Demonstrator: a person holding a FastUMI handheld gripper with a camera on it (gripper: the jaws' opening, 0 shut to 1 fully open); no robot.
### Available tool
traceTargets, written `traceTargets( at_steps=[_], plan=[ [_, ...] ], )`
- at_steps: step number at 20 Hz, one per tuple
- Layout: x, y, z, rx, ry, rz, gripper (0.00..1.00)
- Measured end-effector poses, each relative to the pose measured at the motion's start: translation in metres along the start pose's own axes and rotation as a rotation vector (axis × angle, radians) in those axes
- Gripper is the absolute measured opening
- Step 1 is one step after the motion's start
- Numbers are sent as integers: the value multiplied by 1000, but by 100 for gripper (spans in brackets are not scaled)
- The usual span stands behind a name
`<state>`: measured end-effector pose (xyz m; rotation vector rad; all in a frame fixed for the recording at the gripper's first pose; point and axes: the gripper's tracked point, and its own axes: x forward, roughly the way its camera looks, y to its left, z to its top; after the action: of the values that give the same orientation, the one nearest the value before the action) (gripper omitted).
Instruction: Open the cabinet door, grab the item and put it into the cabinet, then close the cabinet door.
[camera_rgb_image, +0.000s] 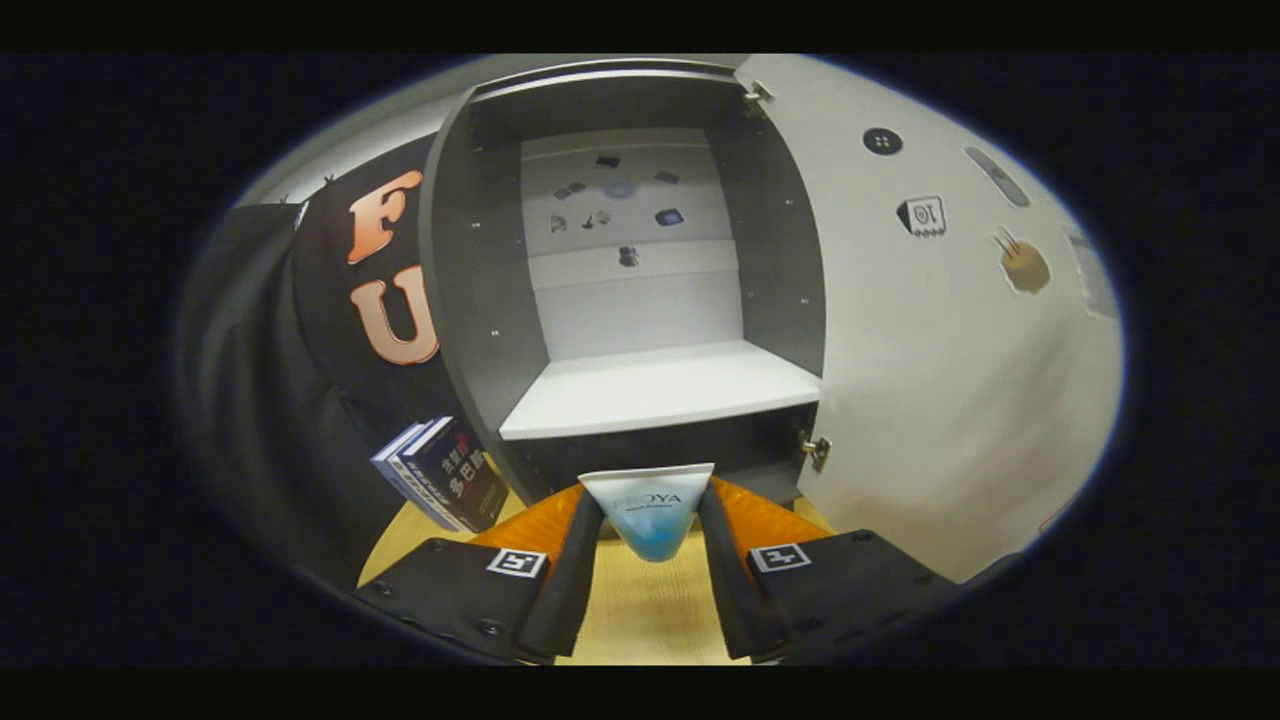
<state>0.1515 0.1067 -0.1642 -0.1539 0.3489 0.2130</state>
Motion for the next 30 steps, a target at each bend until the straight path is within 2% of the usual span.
traceTargets(
  at_steps=[6, 10, 13, 18, 24, 26, 27, 30],
  plan=[
    [30, 12, 89, -13, -67, 14, 60],
    [65, 14, 126, -52, -69, -5, 60],
    [104, 11, 125, -62, -9, -10, 60],
    [166, 1, 93, -59, 146, -28, 60],
    [196, 2, 91, -63, 164, -36, 62],
    [194, 4, 95, -63, 148, -29, 69],
    [192, 4, 97, -61, 137, -27, 82],
    [176, 6, 107, -54, 95, -27, 94]
  ],
)
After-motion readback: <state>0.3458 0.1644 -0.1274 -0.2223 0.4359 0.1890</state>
